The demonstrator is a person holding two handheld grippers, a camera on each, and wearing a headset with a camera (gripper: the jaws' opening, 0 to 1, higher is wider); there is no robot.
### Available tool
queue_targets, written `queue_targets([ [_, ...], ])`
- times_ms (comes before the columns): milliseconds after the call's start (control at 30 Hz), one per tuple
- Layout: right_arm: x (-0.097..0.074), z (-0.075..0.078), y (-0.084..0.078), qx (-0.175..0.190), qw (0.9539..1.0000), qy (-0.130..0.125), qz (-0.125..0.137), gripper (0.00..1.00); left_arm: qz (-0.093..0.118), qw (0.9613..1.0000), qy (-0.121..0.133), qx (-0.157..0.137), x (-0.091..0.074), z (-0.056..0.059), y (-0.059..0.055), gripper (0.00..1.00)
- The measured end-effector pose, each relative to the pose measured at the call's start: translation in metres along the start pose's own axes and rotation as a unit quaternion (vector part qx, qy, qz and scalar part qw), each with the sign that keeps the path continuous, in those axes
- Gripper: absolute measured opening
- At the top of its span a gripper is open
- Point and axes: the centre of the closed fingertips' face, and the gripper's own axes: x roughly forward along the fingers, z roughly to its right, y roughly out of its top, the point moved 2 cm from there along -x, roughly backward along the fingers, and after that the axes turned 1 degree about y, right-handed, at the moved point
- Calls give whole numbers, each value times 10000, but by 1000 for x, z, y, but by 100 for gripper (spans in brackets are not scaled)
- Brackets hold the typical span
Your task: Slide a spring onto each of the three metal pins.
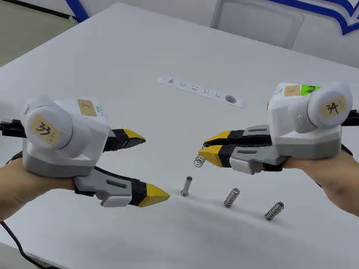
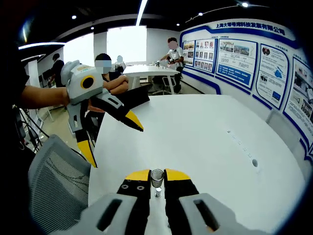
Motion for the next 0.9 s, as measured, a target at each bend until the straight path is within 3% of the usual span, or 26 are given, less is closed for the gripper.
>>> queue_targets([
  [167,13,6,-14,189,9997,-5,-140,11,-60,10000,62,-47,-5,-5,-4,77],
  [300,18,10,-20,467,9989,-52,-82,11,60,9997,124,-186,-8,-9,-3,84],
  [500,27,12,-30,527,9984,-59,-176,11,-65,9996,161,-226,-7,-10,-10,90],
  [667,32,9,-31,510,9985,-3,-209,11,33,9995,101,-312,-6,-8,-7,94],
  [900,37,7,-38,534,9981,37,-320,11,2,9994,110,-339,-6,-8,-9,95],
])
